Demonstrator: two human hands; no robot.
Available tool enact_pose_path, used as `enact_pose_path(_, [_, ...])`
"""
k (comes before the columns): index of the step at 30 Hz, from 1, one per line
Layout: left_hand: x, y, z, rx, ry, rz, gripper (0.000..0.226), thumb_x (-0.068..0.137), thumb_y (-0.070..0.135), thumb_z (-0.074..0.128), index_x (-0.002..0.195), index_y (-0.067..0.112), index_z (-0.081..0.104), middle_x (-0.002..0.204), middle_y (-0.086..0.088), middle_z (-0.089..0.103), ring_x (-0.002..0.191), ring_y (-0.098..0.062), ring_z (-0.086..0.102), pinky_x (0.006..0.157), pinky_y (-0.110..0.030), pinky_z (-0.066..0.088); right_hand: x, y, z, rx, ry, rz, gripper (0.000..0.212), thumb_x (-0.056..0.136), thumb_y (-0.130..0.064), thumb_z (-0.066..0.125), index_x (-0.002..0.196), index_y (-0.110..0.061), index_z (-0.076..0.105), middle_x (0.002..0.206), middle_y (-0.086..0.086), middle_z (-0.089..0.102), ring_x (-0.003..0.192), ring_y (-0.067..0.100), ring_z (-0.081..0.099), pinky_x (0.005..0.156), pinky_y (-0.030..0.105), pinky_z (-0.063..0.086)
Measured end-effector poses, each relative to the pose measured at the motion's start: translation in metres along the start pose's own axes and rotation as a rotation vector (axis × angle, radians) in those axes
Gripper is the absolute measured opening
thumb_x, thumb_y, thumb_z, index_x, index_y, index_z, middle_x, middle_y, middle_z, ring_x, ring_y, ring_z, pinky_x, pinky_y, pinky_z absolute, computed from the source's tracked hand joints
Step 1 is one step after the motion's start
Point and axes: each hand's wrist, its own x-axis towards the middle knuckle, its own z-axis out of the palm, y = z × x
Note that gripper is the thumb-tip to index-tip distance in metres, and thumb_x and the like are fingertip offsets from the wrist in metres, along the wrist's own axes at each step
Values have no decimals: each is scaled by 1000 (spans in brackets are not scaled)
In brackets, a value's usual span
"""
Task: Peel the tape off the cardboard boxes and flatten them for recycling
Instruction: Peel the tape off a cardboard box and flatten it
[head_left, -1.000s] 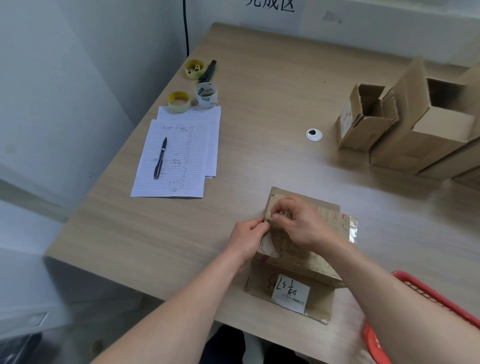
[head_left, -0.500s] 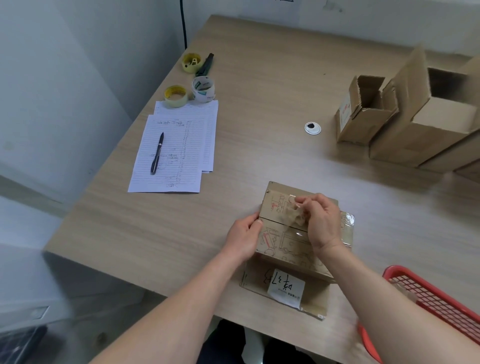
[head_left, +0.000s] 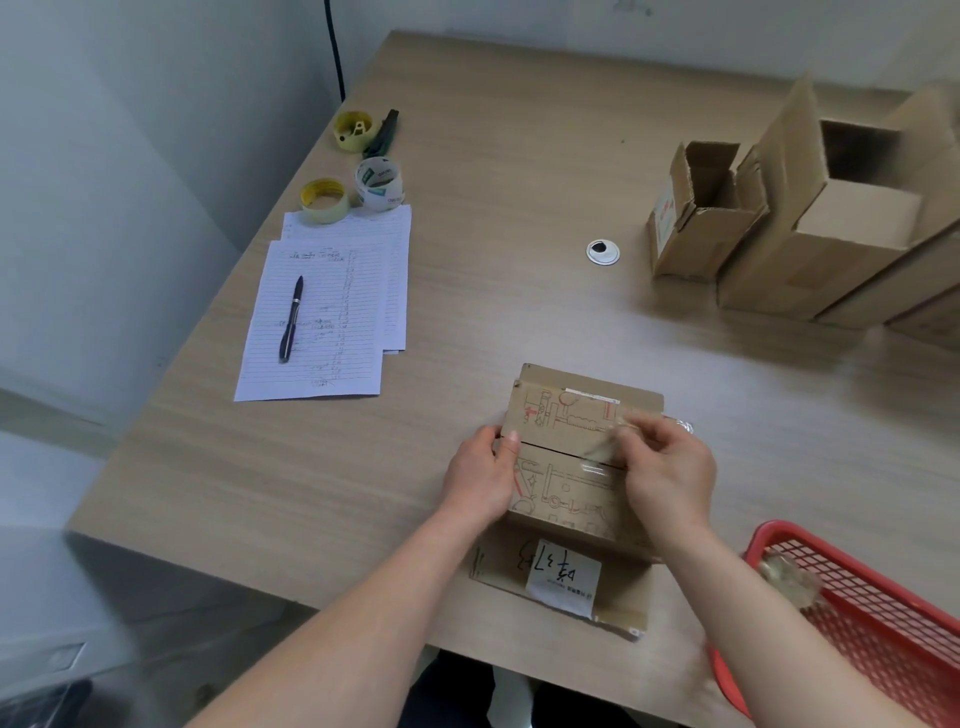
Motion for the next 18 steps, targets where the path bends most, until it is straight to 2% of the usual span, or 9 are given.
enact_pose_path(1, [0,0,1,-6,7,-7,27,107,39,36,116,24,57,86,18,58,75,7,54,76,-27,49,0,4,-8,3,20,11,10,88,-20,70,83,-28,74,97,-4,73,94,13,67,94,38,53])
enact_pose_path(4, [0,3,7,-33,45,-26,24,107,37,36,112,24,56,83,14,59,68,4,56,77,-30,53,-4,6,-21,-187,-6,-105,14,95,-17,63,94,-13,76,110,2,61,101,14,57,93,22,38])
enact_pose_path(6, [0,7,13,-58,78,-38,23,107,36,37,109,23,56,85,13,60,66,2,57,68,-26,52,-4,3,-20,-269,-31,-147,19,98,-20,60,91,-9,75,114,-2,51,102,10,49,91,16,31])
enact_pose_path(8, [-2,9,20,-80,104,-64,23,107,35,38,108,22,57,90,10,61,73,-3,58,64,-23,47,-4,1,-16,-304,-60,-155,21,99,-24,59,88,-13,73,112,-6,47,103,10,47,90,18,30])
enact_pose_path(11, [-1,9,29,-106,132,-99,29,105,36,39,110,18,61,104,0,66,94,-20,63,83,-34,52,-1,2,-18,-312,-70,-165,19,99,-26,58,93,-20,75,103,-6,58,102,17,51,88,29,37])
enact_pose_path(13, [-1,10,31,-118,138,-112,29,105,35,39,109,16,61,102,-1,66,90,-19,62,84,-34,51,0,2,-25,-213,-55,-129,19,97,-21,60,109,-24,74,101,-8,67,97,15,58,87,30,43])
enact_pose_path(15, [0,11,30,-125,139,-111,28,106,34,38,106,15,60,92,2,65,78,-12,61,77,-31,48,2,2,-31,7,-31,-31,35,94,-13,65,126,-26,67,95,-8,68,82,14,63,82,32,51])
enact_pose_path(16, [0,11,31,-135,136,-111,28,106,34,39,106,15,60,91,3,65,78,-12,62,76,-30,48,2,1,-32,114,-13,31,40,92,-9,66,127,-28,64,91,-5,68,74,15,64,76,34,54])
enact_pose_path(18, [1,11,33,-157,121,-109,30,105,34,40,109,14,61,98,0,68,90,-19,65,82,-34,52,0,1,-34,245,40,145,32,90,-5,66,111,-28,60,86,3,66,62,16,64,65,34,56])
